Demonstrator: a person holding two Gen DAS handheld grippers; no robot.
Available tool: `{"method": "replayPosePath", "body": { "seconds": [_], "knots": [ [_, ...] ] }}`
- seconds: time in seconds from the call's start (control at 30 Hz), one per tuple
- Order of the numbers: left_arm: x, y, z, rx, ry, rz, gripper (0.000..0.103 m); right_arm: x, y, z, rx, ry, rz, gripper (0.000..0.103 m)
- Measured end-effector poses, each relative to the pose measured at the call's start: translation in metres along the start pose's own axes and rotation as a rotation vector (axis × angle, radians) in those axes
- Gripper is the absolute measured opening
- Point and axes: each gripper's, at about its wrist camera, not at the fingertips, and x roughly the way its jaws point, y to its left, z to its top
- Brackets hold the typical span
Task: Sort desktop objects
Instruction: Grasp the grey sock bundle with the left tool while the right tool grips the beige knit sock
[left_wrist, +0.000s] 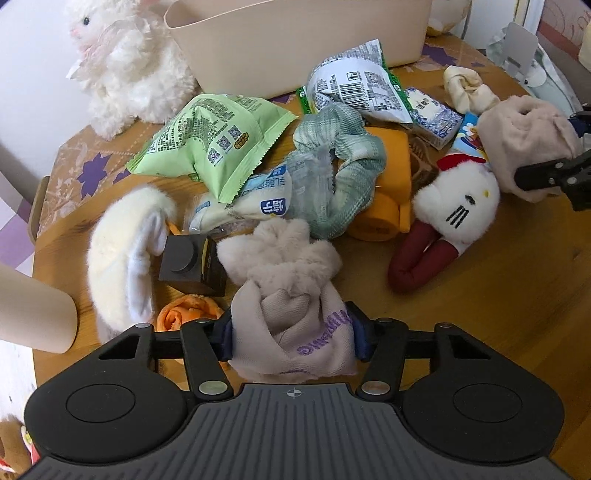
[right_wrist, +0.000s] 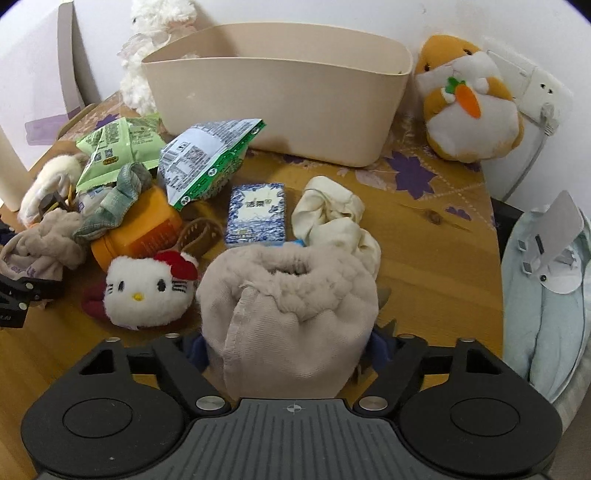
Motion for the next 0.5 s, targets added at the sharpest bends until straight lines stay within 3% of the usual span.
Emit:
{"method": "replayPosePath", "body": {
  "seconds": [0.2, 0.27, 0.37, 0.5],
  "knots": [
    [-0.001, 0.001, -0.004, 0.013, -0.006, -0.017, 0.047, -0.005, -0.004, -0.002, 0.002, -0.006, -0.001, 0.048],
    [-0.002, 0.000, -0.004, 0.011, -0.009, -0.018, 0.044, -0.008, -0.005, -0.003, 0.005, -0.010, 0.012, 0.034],
    [-0.006, -0.002, -0.006, 0.008, -0.016, -0.030, 0.038, -0.014, -0.005, -0.005, 0.007, -0.015, 0.018, 0.027],
    [-0.015, -0.005, -0.007, 0.005, -0.033, -0.052, 0.035, -0.028, -0.007, -0.009, 0.031, -0.054, 0.027, 0.026]
  ]
}}
